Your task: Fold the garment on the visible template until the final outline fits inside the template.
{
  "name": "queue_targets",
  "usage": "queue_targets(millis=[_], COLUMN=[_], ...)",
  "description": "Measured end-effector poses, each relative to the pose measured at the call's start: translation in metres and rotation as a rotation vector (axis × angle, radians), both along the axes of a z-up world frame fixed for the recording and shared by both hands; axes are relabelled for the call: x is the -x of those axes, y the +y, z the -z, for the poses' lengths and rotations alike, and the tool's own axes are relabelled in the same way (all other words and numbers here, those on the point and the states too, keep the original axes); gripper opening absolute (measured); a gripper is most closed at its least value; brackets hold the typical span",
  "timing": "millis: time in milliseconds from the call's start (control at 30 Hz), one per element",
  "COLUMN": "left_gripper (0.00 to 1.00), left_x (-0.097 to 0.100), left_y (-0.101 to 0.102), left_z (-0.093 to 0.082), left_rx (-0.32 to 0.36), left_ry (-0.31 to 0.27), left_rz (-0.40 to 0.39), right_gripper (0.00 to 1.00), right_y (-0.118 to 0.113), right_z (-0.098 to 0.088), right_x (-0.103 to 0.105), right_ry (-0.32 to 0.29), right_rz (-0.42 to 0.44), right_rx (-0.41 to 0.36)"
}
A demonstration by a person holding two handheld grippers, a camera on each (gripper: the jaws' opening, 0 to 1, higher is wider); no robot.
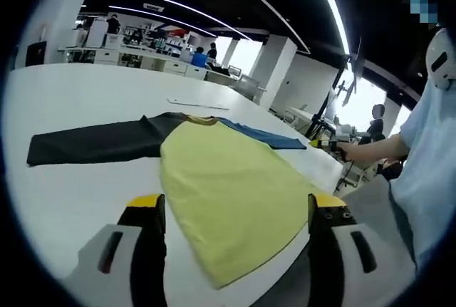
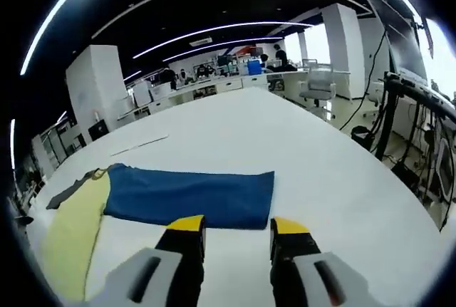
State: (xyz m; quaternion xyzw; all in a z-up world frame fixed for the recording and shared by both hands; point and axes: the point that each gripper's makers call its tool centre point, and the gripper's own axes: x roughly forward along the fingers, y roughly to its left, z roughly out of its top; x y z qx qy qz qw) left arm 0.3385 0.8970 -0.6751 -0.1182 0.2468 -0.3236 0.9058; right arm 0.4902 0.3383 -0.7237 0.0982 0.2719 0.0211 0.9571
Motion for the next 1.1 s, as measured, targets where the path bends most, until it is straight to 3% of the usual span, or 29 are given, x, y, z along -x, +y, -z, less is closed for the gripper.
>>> queue_targets(millis=[67,233,267,333,567,733,900,1100], left_gripper=[0.77,0.68,0.66,0.63,0.58,0.58,0.57,0.57], left_x=[0.001,0.001,0.002,0.004,0.006,0.009,0.010,0.009], left_y=[0.001,0.000,-0.001,-0.005,-0.009,-0.011,-0.012,-0.014], left_z=[0.002,0.000,0.001,0.001,0.004,0.005,0.005,0.003], left_rx=[-0.009,0.016,0.018,0.037,0.056,0.070,0.077,0.079], left_ry=[0.012,0.009,0.012,0.019,0.030,0.036,0.031,0.019], left_rz=[0.001,0.003,0.005,0.018,0.008,0.003,-0.001,0.004], right_gripper=[0.26,0.24,0.22,0.18,0.14,0.12,0.00,0.00], right_y=[0.000,-0.003,-0.013,-0.021,-0.035,-0.021,-0.015,-0.007], right_z=[0.006,0.009,0.015,0.024,0.038,0.032,0.029,0.014], right_x=[0.001,-0.008,-0.019,-0.021,-0.032,-0.024,-0.021,-0.017], right_ry=[0.026,0.021,0.026,0.062,0.081,0.088,0.102,0.108], right_rz=[0.007,0.046,0.046,0.057,0.052,0.049,0.037,0.028], right_rx=[0.005,-0.022,-0.014,0.012,0.009,0.022,0.048,0.067])
